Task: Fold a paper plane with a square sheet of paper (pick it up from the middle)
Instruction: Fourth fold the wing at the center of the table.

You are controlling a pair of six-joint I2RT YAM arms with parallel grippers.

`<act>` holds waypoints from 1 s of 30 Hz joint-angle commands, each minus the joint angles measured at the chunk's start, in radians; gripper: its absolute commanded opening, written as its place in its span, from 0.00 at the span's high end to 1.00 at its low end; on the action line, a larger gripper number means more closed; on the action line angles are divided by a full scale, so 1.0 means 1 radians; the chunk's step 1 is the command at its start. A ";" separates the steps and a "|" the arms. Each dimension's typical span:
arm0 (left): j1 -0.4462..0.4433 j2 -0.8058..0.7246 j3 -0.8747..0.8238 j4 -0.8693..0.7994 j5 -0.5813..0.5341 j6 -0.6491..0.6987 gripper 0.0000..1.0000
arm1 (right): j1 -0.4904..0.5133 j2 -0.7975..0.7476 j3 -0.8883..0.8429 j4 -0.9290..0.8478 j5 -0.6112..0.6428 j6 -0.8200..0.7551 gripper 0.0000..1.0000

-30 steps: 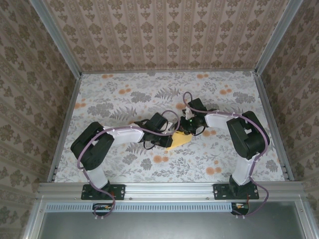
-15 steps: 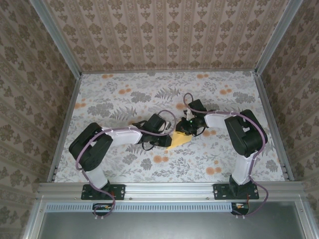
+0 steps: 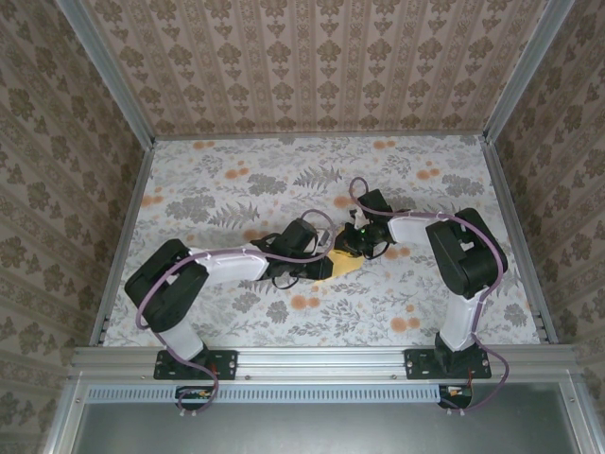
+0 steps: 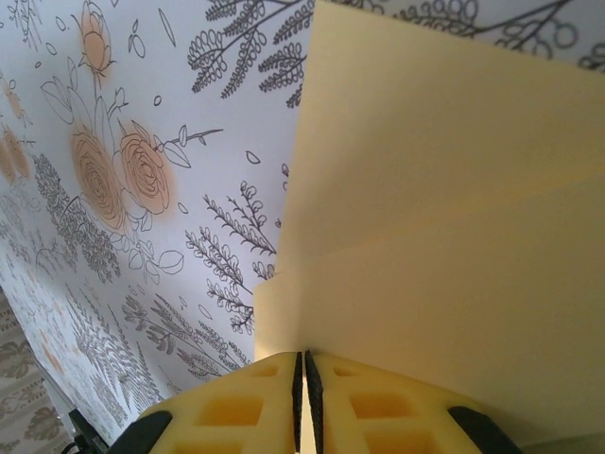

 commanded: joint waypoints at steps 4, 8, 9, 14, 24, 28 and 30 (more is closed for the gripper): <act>0.000 0.031 -0.021 0.012 0.001 -0.026 0.81 | -0.019 0.084 -0.015 -0.121 0.143 0.025 0.84; 0.005 0.035 -0.033 0.018 -0.003 -0.030 0.80 | -0.023 0.102 -0.012 -0.145 0.159 0.025 0.85; 0.008 0.035 -0.035 0.018 -0.003 -0.030 0.80 | -0.023 0.104 -0.010 -0.151 0.163 0.027 0.85; 0.018 0.024 -0.049 0.010 -0.019 -0.027 0.81 | -0.024 0.117 -0.008 -0.171 0.181 0.026 0.85; 0.001 -0.033 -0.050 0.040 0.015 -0.013 0.81 | -0.024 0.123 -0.006 -0.177 0.183 0.023 0.85; -0.009 -0.038 -0.050 0.028 0.006 -0.015 0.81 | -0.024 0.128 -0.004 -0.175 0.181 0.024 0.85; -0.012 -0.022 -0.048 0.032 0.017 -0.017 0.81 | -0.024 0.131 -0.004 -0.176 0.181 0.024 0.85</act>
